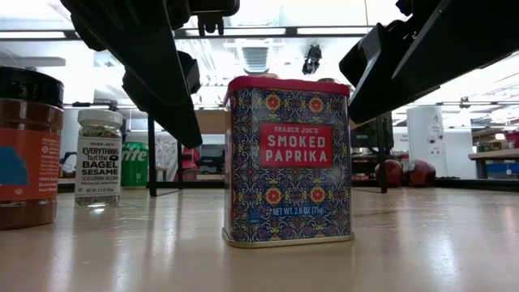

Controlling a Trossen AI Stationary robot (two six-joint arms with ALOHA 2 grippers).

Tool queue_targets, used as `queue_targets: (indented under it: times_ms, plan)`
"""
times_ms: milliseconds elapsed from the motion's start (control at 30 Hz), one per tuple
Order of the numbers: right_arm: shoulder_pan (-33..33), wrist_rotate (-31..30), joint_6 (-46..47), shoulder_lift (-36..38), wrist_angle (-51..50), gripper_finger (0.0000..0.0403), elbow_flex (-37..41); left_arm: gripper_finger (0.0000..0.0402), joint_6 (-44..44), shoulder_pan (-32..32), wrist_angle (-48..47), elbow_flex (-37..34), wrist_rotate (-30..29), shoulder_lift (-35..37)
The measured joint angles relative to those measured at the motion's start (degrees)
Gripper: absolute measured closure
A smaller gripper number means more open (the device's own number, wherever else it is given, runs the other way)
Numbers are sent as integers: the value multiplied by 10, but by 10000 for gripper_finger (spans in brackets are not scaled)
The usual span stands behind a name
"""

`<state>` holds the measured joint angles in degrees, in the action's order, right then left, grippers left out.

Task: Shelf spices
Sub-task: Put the red seasoning can on the shelf

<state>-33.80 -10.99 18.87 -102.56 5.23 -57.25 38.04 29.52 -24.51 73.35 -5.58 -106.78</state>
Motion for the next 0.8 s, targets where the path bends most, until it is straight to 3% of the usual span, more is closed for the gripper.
queue_targets:
  times_ms: [200,367,800]
  plan:
    - [0,0,0,0,0,247,0,119,0,-1,3,0,-13,0]
    - [0,0,1,0,1,248,0,114,0,-2,72,1,-20,-7]
    - [1,3,0,0,28,246,1,120,0,-13,150,0,-24,-43]
